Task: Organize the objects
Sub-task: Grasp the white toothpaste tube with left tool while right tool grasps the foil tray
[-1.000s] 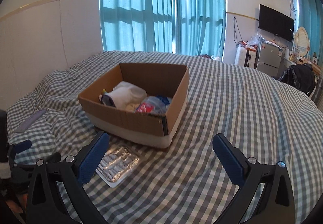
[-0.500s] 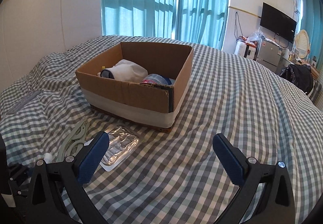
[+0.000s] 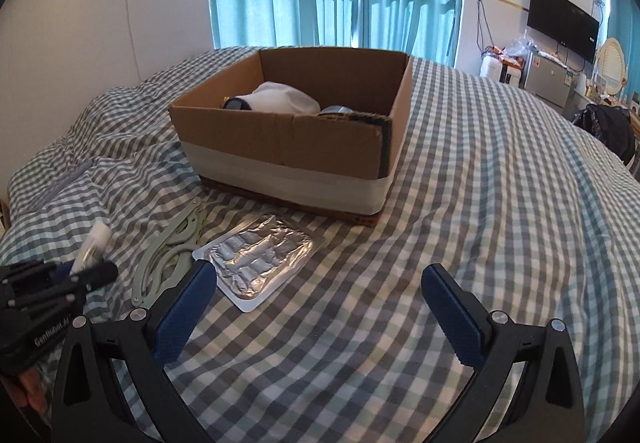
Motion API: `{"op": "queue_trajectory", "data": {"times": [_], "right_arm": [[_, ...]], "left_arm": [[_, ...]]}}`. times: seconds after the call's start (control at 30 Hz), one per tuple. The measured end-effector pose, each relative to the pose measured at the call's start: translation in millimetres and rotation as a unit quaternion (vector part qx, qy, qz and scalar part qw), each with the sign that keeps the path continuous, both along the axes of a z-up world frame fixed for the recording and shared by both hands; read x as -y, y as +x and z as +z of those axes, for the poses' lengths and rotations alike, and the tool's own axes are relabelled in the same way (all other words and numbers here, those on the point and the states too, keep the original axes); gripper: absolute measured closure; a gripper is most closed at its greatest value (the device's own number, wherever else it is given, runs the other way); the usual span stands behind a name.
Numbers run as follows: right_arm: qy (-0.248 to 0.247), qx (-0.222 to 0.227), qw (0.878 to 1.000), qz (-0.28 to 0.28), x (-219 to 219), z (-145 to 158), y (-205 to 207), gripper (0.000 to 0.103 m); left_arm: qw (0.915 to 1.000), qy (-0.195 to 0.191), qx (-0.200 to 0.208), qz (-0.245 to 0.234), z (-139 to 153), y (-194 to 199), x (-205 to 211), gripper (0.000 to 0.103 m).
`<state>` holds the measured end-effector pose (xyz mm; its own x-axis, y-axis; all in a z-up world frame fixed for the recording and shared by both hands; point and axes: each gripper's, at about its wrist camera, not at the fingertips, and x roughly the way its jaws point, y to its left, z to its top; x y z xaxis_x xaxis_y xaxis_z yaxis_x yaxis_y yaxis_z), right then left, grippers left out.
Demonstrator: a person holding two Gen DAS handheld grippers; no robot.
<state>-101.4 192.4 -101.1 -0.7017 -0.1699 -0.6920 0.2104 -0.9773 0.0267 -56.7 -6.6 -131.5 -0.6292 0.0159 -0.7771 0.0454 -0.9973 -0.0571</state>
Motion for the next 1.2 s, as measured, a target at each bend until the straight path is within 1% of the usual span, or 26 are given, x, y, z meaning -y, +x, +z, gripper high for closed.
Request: {"op": "queue_trajectory", "data": {"times": [0.07,0.13,0.2,0.43,0.53,0.7,0.77,0.8,0.83,0.93,1.03,1.2], "right_arm": [[-0.002,0.009,1.0,-0.009,5.0,-2.8,-6.7,0.0],[0.006,0.012,1.0,-0.024,10.1,-5.0,-12.0,0.0],[0.004,0.015,0.999,-0.033,15.8,-8.0,-18.1,0.0],[0.004,0.062,0.997,-0.051,45.9,-32.1,-49.9,0.0],[-0.006,0.075,0.995,-0.062,55.7,-41.3,-61.6,0.0],[-0.004,0.105,0.991,-0.08,66.8,-57.5,-79.7,0.0],[0.005,0.105,0.991,-0.083,68.9,-60.8,-81.9,0.0],[0.008,0.103,0.991,-0.081,69.7,-61.6,-81.7,0.005],[0.01,0.102,0.991,-0.082,69.5,-61.8,-80.9,0.016],[0.013,0.099,0.992,-0.078,66.8,-59.7,-75.9,0.031],[0.011,0.094,0.993,-0.069,61.8,-54.4,-66.8,0.034],[0.008,0.077,0.995,-0.056,53.4,-39.4,-41.1,0.035]], "left_arm": [[1.0,-0.004,-0.004,0.0,-0.4,-7.1,1.1,0.085],[1.0,0.001,-0.003,-0.003,-1.6,-16.9,4.1,0.085],[1.0,0.001,-0.002,0.0,-3.6,-26.6,6.0,0.085],[0.9998,0.003,-0.018,0.002,-6.9,-50.4,14.9,0.085],[0.9998,0.004,-0.021,0.001,-10.4,-56.0,18.8,0.085],[0.9998,0.02,-0.009,0.004,-22.9,-59.0,29.3,0.085],[0.9997,0.026,-0.002,-0.001,-26.1,-58.2,29.4,0.085],[0.9996,0.028,-0.001,-0.003,-26.7,-57.6,29.5,0.085],[0.9995,0.03,-0.002,-0.005,-26.3,-56.9,29.9,0.085],[0.9994,0.034,-0.006,-0.01,-22.8,-52.6,28.3,0.085],[0.9993,0.036,-0.005,-0.013,-20.9,-45.2,24.6,0.085],[0.9991,0.038,-0.008,-0.018,-12.1,-27.5,15.8,0.085]]}}
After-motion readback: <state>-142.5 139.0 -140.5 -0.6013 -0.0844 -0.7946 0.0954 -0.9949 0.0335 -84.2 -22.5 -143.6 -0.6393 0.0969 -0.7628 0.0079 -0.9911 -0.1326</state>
